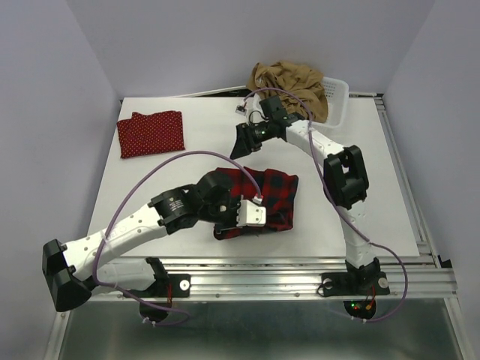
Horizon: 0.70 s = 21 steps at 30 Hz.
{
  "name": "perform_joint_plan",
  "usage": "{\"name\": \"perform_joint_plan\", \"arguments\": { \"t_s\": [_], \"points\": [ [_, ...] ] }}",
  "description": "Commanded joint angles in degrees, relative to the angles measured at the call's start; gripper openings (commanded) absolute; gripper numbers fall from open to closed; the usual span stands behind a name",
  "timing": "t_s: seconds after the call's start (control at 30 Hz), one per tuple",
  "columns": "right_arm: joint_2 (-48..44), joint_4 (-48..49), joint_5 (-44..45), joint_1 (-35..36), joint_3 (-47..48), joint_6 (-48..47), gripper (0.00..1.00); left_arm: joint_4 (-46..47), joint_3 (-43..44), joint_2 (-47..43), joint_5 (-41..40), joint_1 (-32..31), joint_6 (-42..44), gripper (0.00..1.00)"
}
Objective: Fold and stack the skirts
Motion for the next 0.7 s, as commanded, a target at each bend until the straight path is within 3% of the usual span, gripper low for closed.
{"name": "perform_joint_plan", "arguments": {
  "t_s": [0.0, 0.07, 0.17, 0.3, 0.67],
  "points": [
    [5.76, -3.16, 5.04, -1.68, 3.76, -3.74, 0.58, 1.62, 1.21, 0.18, 2.27, 0.04, 0.27, 0.00],
    [6.90, -3.34, 7.67, -1.68, 2.63, -7.33, 0.53, 1.70, 1.65, 0.71, 2.01, 0.04, 0.27, 0.00],
    [7.96, -5.18, 9.09, -1.68, -1.59, -11.38, 0.37, 1.45, 2.70, 1.59, 0.96, 0.04, 0.88, 0.00],
    [5.34, -3.53, 6.02, -1.68, -11.32, -11.22, 0.28, 2.32, 4.63, 2.55, -1.06, 0.12, 1.15, 0.00],
    [-0.56, 1.85, -6.63, 2.80, -24.09, -6.30, 0.24, 4.60, 11.67, 12.57, -0.80, 8.73, 7.11, 0.00]
  ]
}}
